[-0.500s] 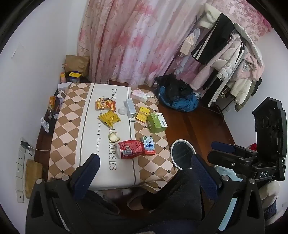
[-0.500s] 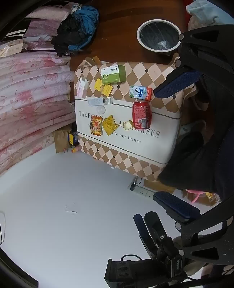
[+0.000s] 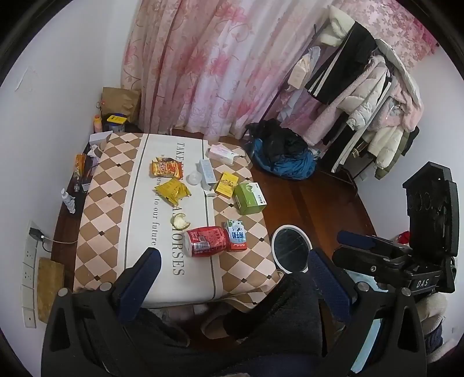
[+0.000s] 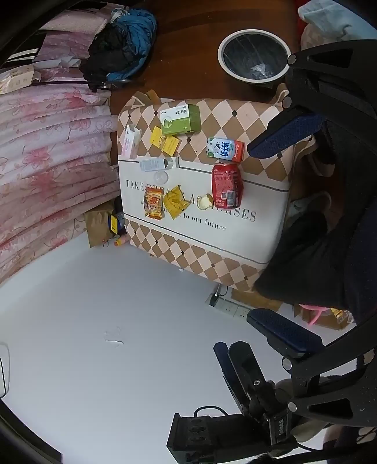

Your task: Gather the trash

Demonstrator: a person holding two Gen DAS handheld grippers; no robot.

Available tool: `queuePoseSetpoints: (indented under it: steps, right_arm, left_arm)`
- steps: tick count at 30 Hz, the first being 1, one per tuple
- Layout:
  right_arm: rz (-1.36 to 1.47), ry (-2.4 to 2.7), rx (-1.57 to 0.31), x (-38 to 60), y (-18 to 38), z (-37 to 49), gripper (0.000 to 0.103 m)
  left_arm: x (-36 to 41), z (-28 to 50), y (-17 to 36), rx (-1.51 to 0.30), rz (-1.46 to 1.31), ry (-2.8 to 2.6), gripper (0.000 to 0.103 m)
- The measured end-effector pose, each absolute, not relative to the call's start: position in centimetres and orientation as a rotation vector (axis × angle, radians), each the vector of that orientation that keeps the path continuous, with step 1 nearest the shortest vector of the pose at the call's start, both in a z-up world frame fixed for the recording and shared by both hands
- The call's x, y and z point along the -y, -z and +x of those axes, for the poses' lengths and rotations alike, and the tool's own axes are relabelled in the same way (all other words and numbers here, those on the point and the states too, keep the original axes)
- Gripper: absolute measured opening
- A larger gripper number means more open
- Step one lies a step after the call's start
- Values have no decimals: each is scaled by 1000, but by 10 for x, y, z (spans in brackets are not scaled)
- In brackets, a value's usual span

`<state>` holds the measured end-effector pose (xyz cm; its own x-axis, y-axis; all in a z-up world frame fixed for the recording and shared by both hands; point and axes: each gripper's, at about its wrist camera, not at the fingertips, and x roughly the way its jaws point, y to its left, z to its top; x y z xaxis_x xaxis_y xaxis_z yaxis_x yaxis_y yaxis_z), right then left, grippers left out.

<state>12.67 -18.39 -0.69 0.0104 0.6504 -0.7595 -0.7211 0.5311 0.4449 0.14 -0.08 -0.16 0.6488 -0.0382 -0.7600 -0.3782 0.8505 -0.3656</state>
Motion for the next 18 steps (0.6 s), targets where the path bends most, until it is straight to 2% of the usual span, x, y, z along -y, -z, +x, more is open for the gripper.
queuePoseSetpoints:
  steps: [18]
  right_arm:
    - [-81,-1072,-1139,175,13,127,103]
  left_arm:
    - [-2,2,6,-847,-538,-197,103]
